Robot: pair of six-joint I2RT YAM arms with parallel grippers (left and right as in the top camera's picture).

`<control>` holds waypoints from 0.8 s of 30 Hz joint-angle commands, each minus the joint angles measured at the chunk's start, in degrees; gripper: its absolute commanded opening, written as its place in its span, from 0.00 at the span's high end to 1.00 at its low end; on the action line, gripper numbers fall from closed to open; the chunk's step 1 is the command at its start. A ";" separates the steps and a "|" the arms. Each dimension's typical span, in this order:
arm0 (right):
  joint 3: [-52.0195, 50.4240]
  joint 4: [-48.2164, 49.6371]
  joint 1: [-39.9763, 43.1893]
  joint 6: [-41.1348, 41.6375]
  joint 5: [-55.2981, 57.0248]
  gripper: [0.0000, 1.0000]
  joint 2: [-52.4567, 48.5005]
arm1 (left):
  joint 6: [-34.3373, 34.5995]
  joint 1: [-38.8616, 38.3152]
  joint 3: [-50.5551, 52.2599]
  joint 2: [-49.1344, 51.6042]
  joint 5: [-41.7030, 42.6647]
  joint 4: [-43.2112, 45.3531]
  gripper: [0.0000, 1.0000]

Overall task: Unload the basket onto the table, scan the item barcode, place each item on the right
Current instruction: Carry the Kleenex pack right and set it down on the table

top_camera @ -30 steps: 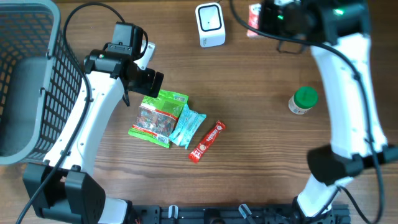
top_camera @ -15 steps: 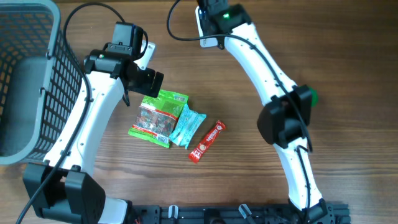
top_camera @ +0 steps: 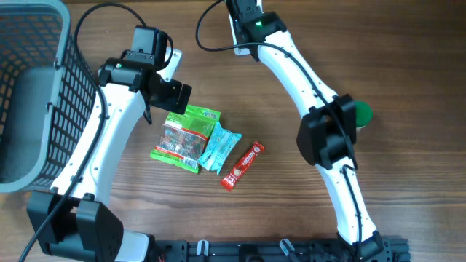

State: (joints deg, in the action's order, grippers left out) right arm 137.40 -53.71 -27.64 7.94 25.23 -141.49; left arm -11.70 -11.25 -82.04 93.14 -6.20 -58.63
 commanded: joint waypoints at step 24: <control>-50.95 -16.96 10.97 14.43 -12.15 0.85 27.17 | -0.48 -0.15 -0.57 -0.24 -0.52 0.15 0.00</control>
State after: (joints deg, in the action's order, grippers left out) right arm 93.97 -74.74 -16.78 21.65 13.43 -114.41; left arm -11.70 -11.25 -82.04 93.14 -6.22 -58.57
